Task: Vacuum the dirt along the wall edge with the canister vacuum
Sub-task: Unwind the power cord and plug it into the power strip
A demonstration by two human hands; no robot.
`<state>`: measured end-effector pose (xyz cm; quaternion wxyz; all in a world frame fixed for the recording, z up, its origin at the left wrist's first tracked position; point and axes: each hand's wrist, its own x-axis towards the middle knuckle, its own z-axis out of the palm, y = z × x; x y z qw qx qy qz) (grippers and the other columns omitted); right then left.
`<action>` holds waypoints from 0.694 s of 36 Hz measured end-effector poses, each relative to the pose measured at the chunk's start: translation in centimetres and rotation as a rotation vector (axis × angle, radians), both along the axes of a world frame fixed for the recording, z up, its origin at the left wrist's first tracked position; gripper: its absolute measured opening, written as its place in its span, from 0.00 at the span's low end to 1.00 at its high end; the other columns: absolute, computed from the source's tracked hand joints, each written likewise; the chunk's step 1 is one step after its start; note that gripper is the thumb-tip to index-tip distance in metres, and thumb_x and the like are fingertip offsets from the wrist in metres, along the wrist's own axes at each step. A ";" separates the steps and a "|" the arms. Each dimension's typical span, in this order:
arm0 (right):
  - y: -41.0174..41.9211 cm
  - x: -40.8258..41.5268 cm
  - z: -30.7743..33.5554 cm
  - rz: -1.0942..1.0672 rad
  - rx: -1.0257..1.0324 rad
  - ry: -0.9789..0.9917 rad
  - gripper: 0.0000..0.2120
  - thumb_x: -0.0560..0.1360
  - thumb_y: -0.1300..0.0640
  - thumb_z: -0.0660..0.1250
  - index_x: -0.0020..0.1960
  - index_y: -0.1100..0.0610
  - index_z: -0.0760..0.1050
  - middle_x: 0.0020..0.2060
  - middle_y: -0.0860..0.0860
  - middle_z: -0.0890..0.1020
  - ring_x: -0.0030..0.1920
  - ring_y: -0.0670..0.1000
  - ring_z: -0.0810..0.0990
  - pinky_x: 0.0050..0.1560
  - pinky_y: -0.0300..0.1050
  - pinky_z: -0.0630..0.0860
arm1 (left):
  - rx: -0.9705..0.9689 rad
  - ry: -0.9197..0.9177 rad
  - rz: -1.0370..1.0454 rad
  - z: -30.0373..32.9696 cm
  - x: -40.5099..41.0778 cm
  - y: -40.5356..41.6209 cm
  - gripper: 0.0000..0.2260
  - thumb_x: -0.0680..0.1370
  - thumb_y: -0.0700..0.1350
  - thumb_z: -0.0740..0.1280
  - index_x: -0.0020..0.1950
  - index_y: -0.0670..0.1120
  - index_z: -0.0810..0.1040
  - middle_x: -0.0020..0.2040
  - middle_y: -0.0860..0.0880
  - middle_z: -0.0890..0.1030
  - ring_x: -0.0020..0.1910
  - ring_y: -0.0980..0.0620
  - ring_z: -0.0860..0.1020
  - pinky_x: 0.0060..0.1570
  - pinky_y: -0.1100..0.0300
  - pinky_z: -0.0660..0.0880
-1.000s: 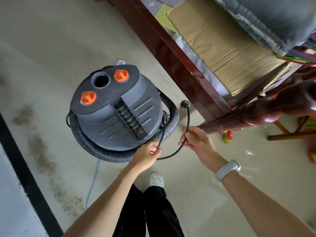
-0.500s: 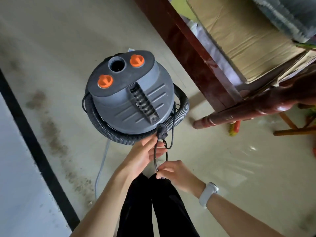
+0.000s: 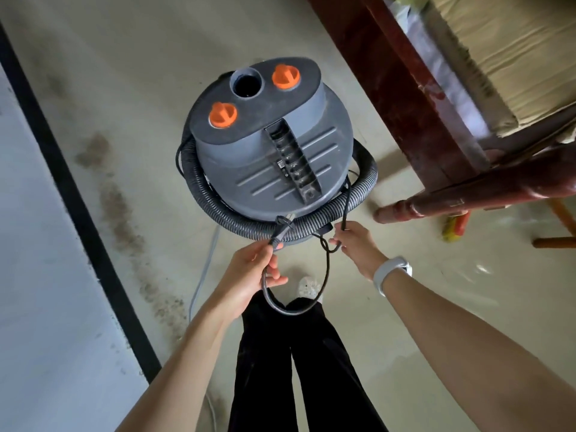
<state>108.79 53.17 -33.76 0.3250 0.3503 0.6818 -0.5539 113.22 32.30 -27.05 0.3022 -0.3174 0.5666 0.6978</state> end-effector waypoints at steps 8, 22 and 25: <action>3.5 2.5 2.9 -0.200 -0.208 0.083 0.16 0.79 0.72 0.53 0.58 0.63 0.76 0.39 0.54 0.79 0.35 0.51 0.79 0.38 0.37 0.77 | -0.399 0.255 -0.329 -1.3 -2.0 5.1 0.06 0.80 0.39 0.64 0.48 0.44 0.80 0.35 0.50 0.81 0.22 0.63 0.72 0.25 0.72 0.67; 5.6 2.2 2.3 0.088 -0.071 0.067 0.17 0.79 0.67 0.60 0.67 0.56 0.73 0.40 0.43 0.82 0.34 0.49 0.85 0.35 0.38 0.80 | -0.483 0.312 -0.783 -4.3 -6.0 10.8 0.10 0.82 0.48 0.62 0.55 0.45 0.81 0.50 0.49 0.85 0.50 0.52 0.83 0.44 0.61 0.77; 5.8 2.3 2.7 0.428 0.267 0.159 0.11 0.79 0.62 0.61 0.57 0.58 0.79 0.42 0.52 0.79 0.42 0.57 0.83 0.41 0.48 0.78 | -0.469 0.270 -0.848 -3.8 -6.3 11.6 0.16 0.82 0.52 0.59 0.59 0.44 0.81 0.56 0.44 0.83 0.55 0.43 0.80 0.47 0.54 0.75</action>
